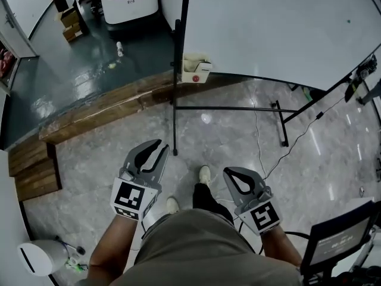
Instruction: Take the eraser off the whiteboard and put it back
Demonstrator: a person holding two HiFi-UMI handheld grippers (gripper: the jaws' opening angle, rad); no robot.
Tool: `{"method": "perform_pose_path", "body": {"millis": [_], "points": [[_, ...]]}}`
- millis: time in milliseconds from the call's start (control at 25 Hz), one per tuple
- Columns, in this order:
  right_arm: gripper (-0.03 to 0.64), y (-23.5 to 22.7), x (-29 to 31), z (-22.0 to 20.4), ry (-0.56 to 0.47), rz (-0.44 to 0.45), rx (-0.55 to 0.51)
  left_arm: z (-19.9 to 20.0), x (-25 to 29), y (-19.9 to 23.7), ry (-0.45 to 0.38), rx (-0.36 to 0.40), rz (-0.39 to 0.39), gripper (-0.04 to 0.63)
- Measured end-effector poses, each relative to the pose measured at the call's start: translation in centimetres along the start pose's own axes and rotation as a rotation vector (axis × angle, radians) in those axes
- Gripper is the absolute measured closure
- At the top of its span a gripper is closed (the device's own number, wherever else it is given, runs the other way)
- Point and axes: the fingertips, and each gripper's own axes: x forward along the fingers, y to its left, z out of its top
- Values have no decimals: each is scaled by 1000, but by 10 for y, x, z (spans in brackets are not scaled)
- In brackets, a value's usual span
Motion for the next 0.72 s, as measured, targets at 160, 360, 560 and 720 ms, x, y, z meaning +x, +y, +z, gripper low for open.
{"method": "perform_pose_path", "body": {"millis": [160, 360, 560, 720], "points": [[614, -66, 22, 2, -26, 14, 22, 21, 83, 16, 16, 17, 63, 478], [614, -108, 32, 1, -38, 11, 4, 20, 153, 26, 43, 39, 118, 418], [614, -176, 37, -18, -38, -5, 20, 12, 247, 39, 80, 59, 185, 379], [614, -219, 33, -33, -21, -29, 46, 0, 306, 50, 127, 54, 231, 347]]}}
